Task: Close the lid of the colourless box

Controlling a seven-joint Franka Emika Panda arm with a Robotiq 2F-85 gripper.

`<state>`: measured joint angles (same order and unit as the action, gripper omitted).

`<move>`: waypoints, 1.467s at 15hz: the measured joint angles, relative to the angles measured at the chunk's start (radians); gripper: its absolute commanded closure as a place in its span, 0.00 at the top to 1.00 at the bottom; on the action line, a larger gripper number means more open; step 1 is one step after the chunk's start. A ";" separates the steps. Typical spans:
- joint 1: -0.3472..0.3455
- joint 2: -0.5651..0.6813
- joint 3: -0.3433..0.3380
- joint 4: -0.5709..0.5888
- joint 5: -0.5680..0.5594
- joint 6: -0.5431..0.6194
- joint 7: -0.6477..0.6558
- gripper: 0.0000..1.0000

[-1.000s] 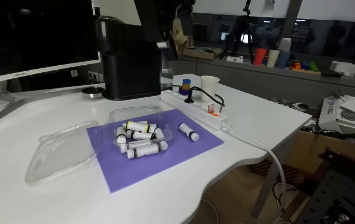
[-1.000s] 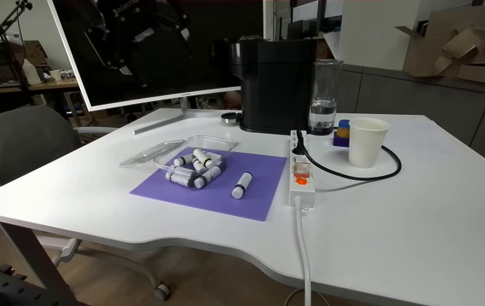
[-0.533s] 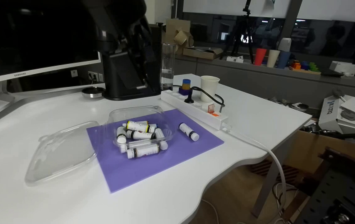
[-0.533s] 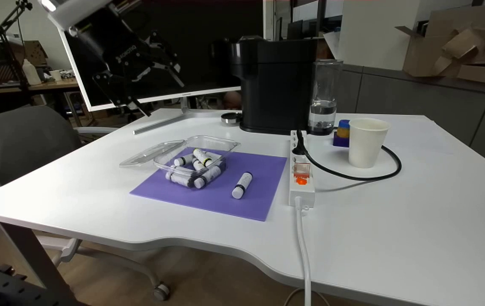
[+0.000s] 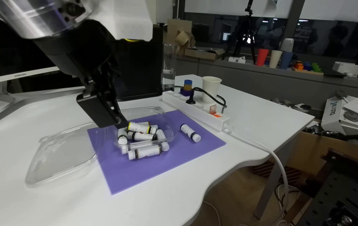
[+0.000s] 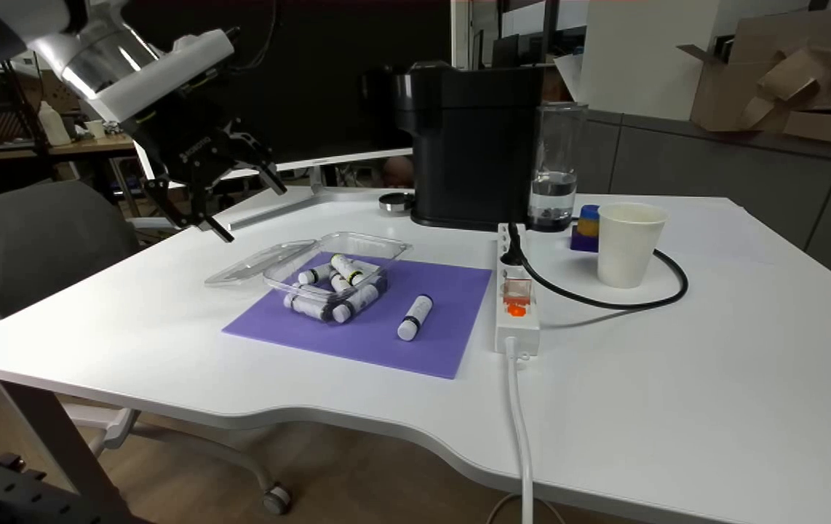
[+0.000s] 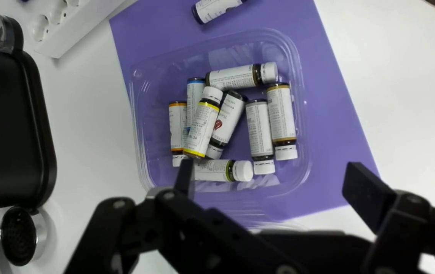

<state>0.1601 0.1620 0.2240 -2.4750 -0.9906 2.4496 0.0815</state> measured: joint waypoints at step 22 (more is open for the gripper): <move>0.045 0.259 -0.027 0.087 -0.525 0.123 0.317 1.00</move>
<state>0.2046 0.4214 0.1969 -2.3877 -1.5160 2.5725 0.3987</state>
